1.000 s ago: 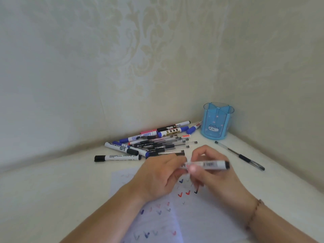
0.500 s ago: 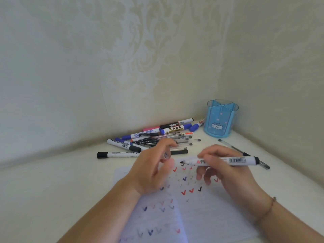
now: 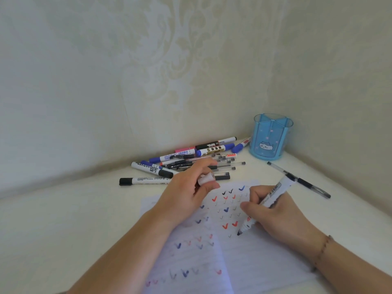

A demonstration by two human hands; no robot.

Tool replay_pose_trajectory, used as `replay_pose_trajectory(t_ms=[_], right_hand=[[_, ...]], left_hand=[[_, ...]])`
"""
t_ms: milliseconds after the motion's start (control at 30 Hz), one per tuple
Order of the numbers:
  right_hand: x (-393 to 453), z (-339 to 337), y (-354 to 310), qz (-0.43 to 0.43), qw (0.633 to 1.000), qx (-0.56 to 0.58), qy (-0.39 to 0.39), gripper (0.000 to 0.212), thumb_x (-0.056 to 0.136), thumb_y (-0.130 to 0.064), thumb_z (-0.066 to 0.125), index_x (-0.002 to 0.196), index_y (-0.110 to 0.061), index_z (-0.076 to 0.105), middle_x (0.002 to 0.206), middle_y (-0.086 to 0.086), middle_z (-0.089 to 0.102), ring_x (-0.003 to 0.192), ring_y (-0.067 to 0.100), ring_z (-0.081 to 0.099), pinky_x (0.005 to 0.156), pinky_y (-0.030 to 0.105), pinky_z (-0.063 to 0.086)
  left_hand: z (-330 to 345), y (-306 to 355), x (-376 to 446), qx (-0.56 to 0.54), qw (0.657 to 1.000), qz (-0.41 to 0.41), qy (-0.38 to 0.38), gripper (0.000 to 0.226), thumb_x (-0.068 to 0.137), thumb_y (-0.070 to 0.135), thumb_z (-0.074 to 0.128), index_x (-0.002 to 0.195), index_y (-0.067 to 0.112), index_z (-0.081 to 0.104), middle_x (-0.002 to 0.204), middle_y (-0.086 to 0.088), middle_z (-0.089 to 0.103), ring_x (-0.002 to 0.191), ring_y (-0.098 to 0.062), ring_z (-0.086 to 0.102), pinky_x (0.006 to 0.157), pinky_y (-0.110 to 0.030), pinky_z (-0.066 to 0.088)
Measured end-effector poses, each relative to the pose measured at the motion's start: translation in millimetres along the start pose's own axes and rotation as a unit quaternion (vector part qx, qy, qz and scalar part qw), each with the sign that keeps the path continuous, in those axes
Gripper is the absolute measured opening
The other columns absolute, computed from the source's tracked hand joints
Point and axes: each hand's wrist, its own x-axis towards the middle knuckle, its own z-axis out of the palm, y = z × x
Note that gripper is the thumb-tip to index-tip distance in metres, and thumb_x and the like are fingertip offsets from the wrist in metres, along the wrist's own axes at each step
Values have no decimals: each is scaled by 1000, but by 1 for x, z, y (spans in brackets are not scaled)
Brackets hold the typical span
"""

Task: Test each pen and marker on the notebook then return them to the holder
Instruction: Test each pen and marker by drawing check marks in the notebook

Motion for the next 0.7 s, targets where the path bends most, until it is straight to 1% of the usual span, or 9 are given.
replay_pose_trajectory(t_ms=[67, 133, 267, 367, 433, 533, 600, 667, 700], right_hand=[[0, 0, -1, -5, 1000, -21, -2, 46, 80, 4, 63, 48, -9, 33, 50, 6, 31, 46, 13, 28, 45, 22, 23], [0, 0, -1, -7, 1000, -28, -7, 45, 78, 7, 61, 49, -7, 31, 49, 2, 30, 46, 11, 26, 45, 20, 22], [1, -1, 0, -6, 1000, -26, 1, 44, 77, 9, 59, 49, -8, 30, 50, 3, 28, 46, 12, 25, 44, 19, 22], [3, -2, 0, -11, 999, -13, 31, 45, 79, 8, 60, 49, -9, 31, 48, 1, 29, 45, 11, 26, 45, 19, 23], [4, -3, 1, -16, 997, 41, 62, 44, 82, -1, 67, 50, -10, 39, 42, -3, 37, 40, 10, 31, 43, 18, 27], [5, -8, -3, -28, 984, 153, 82, 34, 74, -30, 81, 62, -13, 54, 44, -1, 45, 40, 14, 32, 41, 19, 28], [5, -10, -5, -44, 977, 203, 43, 25, 67, -32, 80, 69, -15, 61, 49, 3, 47, 44, 17, 33, 42, 22, 26], [6, -11, -6, -60, 973, 224, 21, 7, 69, -24, 68, 69, -17, 66, 48, 7, 49, 45, 20, 37, 42, 24, 26], [6, -12, -5, -63, 971, 230, 22, 8, 71, -19, 61, 68, -18, 68, 48, 9, 50, 44, 21, 39, 42, 24, 28]], left_hand=[[1, 2, 0, -1, 1000, -10, -7, 38, 83, 47, 62, 118, 46, 47, 96, 27, 63, 84, -8, 65, 75, -22, 52], [2, 1, 0, -1, 1000, -6, -11, 38, 81, 48, 63, 116, 44, 50, 95, 24, 65, 79, -6, 64, 72, -18, 50], [1, 2, 0, 26, 999, 25, -3, 38, 81, 42, 68, 116, 28, 61, 91, 20, 67, 69, 7, 58, 66, -3, 39], [1, 3, 0, 21, 999, 25, -4, 37, 80, 33, 73, 114, 19, 65, 91, 21, 67, 67, 12, 56, 65, -2, 38], [1, 3, 0, 11, 1000, 24, -1, 36, 79, 28, 76, 111, 16, 67, 89, 23, 65, 66, 11, 56, 65, -3, 39], [2, 4, 0, 9, 1000, 21, 1, 30, 78, 31, 75, 104, 16, 69, 83, 19, 65, 69, 1, 59, 66, -7, 44], [3, 5, 1, 7, 1000, 23, 3, 31, 78, 36, 72, 101, 15, 70, 80, 19, 64, 71, 1, 58, 66, -7, 44], [3, 7, 1, 7, 1000, 28, 11, 34, 78, 40, 69, 101, 15, 71, 80, 24, 61, 72, 7, 56, 67, -4, 41], [3, 7, 1, 8, 999, 32, 13, 36, 79, 42, 68, 102, 14, 71, 81, 26, 60, 72, 10, 56, 68, -3, 40]])
